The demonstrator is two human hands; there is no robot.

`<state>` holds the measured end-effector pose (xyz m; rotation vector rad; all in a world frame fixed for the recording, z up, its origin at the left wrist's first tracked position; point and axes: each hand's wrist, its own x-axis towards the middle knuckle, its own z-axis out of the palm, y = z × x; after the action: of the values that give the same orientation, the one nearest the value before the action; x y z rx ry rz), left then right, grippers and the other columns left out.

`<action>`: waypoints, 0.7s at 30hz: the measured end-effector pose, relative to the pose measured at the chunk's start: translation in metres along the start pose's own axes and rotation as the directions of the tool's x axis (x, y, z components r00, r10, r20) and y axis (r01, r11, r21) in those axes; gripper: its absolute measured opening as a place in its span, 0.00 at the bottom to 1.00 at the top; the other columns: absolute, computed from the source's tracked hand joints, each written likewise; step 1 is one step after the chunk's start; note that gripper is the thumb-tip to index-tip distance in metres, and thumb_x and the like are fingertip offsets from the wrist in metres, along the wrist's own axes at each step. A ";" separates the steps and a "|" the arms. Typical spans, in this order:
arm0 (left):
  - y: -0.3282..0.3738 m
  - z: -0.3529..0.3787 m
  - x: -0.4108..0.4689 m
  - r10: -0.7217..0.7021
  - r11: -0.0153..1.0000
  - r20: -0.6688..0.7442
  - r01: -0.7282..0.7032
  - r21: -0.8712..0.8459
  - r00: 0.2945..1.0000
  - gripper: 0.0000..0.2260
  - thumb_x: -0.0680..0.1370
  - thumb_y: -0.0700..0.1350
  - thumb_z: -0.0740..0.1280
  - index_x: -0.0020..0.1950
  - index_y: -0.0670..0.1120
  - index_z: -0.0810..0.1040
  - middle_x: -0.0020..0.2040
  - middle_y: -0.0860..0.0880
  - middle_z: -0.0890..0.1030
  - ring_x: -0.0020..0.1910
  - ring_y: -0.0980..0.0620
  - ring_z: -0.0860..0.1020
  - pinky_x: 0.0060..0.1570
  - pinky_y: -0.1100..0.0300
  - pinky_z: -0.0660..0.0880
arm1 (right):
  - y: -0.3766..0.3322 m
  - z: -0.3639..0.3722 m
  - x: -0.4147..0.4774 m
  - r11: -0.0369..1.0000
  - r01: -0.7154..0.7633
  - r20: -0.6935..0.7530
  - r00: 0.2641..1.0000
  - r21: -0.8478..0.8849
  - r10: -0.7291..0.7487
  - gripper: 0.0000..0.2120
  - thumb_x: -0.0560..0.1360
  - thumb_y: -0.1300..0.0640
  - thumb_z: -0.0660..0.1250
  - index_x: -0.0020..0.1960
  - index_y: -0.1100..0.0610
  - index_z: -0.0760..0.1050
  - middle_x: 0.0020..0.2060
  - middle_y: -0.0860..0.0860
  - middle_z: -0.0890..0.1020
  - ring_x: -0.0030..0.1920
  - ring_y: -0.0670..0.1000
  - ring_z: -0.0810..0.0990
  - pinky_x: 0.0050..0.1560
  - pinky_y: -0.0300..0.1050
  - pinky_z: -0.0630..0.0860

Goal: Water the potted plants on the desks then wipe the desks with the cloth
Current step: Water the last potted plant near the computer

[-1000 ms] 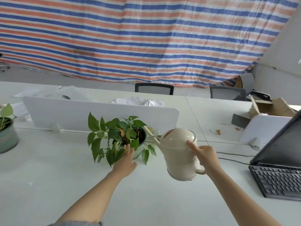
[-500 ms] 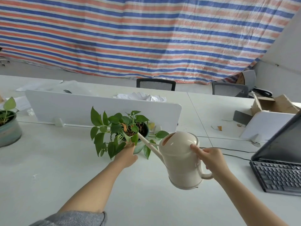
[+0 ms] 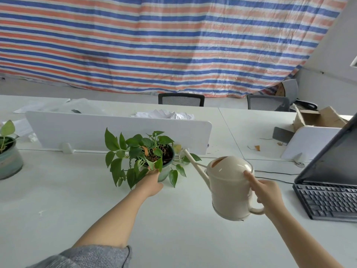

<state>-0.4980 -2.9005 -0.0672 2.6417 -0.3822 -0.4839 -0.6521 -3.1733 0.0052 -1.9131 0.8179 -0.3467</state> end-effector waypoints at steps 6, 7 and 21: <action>0.001 0.000 0.000 -0.012 1.000 -0.010 0.012 0.026 1.000 0.24 0.76 0.43 0.60 0.71 0.42 0.61 0.73 0.42 0.61 0.71 0.43 0.64 0.64 0.52 0.68 | 0.036 -0.016 -0.009 0.973 -0.150 -0.084 0.982 0.174 0.166 0.26 0.76 0.44 0.59 0.28 0.61 0.65 0.27 0.54 0.70 0.29 0.53 0.64 0.31 0.44 0.64; 0.000 0.000 0.000 -0.013 1.000 -0.013 0.014 0.026 1.000 0.23 0.76 0.43 0.60 0.71 0.42 0.61 0.73 0.42 0.62 0.70 0.43 0.65 0.64 0.52 0.69 | 0.043 -0.017 -0.010 0.970 -0.167 -0.100 0.977 0.177 0.187 0.26 0.76 0.44 0.59 0.27 0.62 0.66 0.26 0.54 0.70 0.28 0.53 0.64 0.33 0.45 0.64; 0.005 0.000 0.000 -0.010 0.992 -0.008 0.011 0.125 1.000 0.23 0.76 0.44 0.61 0.70 0.41 0.62 0.72 0.42 0.64 0.69 0.43 0.66 0.63 0.51 0.68 | 0.098 -0.015 -0.022 0.902 -0.276 -0.204 0.912 0.333 0.354 0.22 0.77 0.47 0.57 0.31 0.62 0.64 0.27 0.57 0.65 0.30 0.55 0.65 0.30 0.42 0.63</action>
<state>-0.4983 -2.9046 -0.0649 2.7665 -0.4090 -0.4668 -0.7147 -3.1964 -0.0709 -1.4397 1.1662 -0.4958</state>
